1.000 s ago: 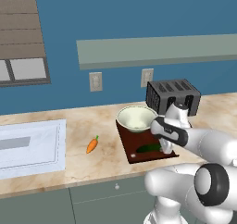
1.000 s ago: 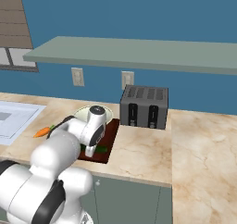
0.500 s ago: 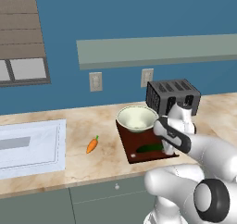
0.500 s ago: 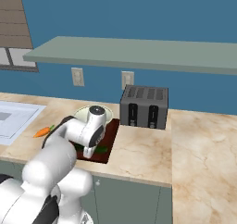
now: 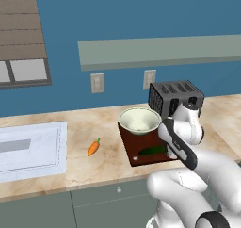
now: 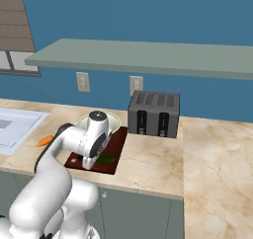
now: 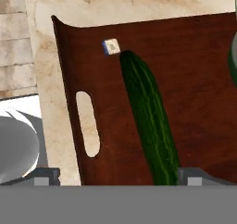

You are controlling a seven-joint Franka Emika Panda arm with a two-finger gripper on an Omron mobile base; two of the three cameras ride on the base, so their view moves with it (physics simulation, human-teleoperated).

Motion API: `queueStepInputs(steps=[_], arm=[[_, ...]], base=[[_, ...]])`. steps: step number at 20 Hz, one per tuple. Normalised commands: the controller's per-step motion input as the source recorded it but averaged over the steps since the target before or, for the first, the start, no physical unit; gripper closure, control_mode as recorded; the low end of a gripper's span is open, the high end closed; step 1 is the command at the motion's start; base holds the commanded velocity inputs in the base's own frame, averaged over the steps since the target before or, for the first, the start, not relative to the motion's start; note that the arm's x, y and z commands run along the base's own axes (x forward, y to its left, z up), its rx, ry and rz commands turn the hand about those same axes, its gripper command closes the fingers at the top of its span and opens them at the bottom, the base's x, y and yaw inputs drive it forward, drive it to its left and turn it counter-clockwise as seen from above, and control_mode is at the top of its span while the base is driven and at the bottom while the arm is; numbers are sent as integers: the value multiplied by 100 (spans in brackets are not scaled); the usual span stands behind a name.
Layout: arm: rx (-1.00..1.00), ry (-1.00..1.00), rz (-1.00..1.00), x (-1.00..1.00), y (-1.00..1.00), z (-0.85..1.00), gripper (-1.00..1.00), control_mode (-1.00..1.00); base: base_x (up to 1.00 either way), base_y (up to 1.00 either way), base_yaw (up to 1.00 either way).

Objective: Place the two vegetables and bowl onto the tray for setting up a vegetable dip station.

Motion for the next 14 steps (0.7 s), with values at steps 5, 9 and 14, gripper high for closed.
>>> queueStepInputs(steps=[5,9,14], arm=[[0,10,-12,-26,2,15,-100,-100],[0,5,-17,-35,9,25,-100,-100],[0,1,-36,-21,30,28,-100,-100]], base=[[0,0,0],[0,0,0],[0,0,0]])
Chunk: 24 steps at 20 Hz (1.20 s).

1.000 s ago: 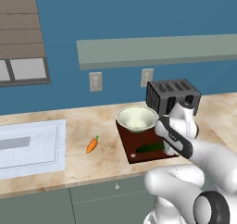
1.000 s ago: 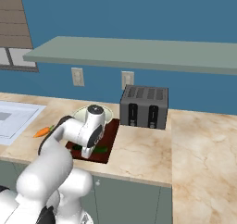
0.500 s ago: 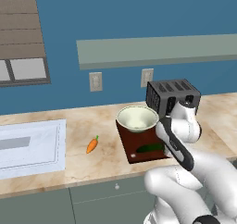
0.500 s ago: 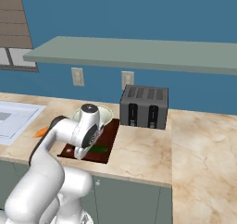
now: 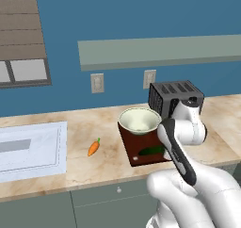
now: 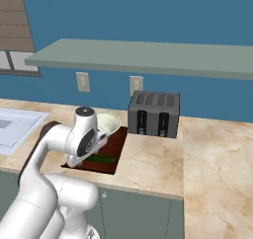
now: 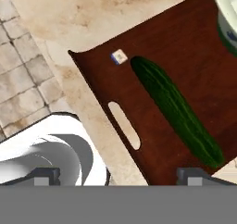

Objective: Place the two vegetables and bowl onto the tray for setting up a vegetable dip station.

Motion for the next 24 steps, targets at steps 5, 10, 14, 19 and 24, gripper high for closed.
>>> queueStepInputs(steps=[5,10,14,19,24], arm=[[0,2,-40,-20,36,21,-100,-100],[-1,0,-40,-10,40,11,-100,-100],[-3,0,-35,0,48,7,-100,-100],[-2,0,-30,3,51,8,-100,-100],[-2,0,-25,16,53,6,-100,-100]], base=[[0,0,0],[0,0,0],[0,0,0],[0,0,0],[0,0,0]])
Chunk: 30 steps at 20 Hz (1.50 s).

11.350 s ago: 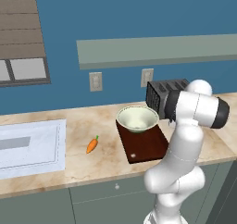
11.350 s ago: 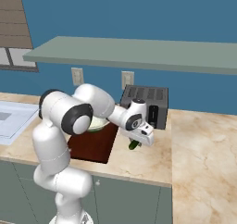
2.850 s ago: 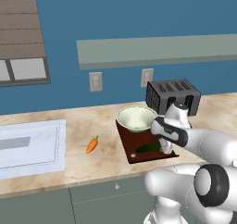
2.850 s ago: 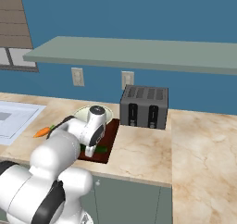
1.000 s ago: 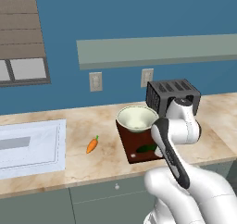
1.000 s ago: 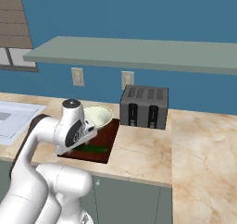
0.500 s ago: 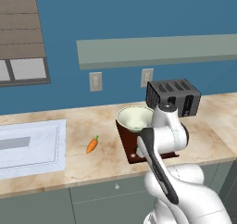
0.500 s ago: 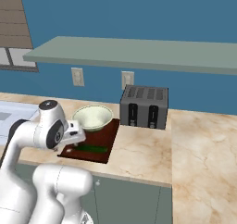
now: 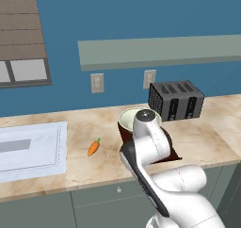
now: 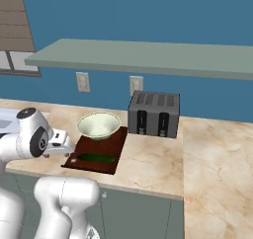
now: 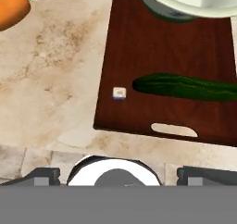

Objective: Place the two vegetables and bowl onto the tray for setting up a vegetable dip station.

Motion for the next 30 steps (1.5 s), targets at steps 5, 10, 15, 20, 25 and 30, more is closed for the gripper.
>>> queueStepInputs(steps=[5,10,15,20,25,30], arm=[[-2,-4,-23,23,49,8,-100,-100],[-1,-1,-18,32,39,11,-100,-100],[0,0,-11,33,33,12,-100,-100],[0,0,-5,33,25,10,-100,-100],[0,0,-6,32,28,6,-100,-100],[2,0,-8,21,30,0,-100,-100]], base=[[0,0,0],[0,0,0],[0,0,0],[0,0,0],[0,0,0],[0,0,0]])
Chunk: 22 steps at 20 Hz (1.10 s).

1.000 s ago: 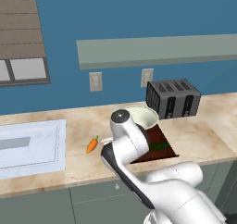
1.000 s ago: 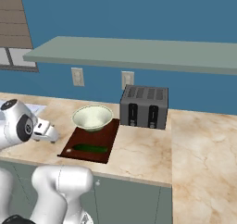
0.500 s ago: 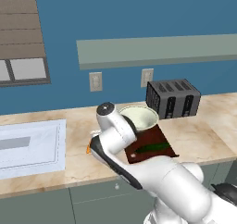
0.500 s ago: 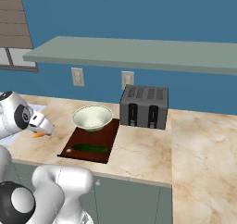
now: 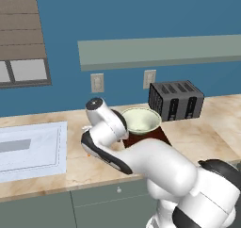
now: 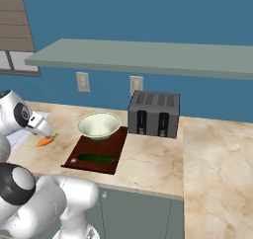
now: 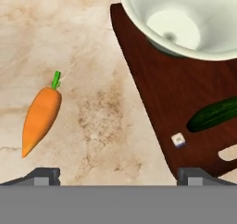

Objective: Place the two vegetables and bowl onto the tray for setting up a vegetable dip station.

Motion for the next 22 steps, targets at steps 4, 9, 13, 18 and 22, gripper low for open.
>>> queueStepInputs(steps=[4,9,13,18,22], arm=[[2,-1,-9,13,28,-1,-100,-100],[6,0,-9,2,12,-10,-100,-100],[8,0,-11,0,2,-18,-100,-100],[7,0,-12,4,0,-19,-100,-100],[3,0,-11,10,0,-21,-100,-100]], base=[[0,0,0],[0,0,0],[0,0,0],[0,0,0],[0,0,0]])
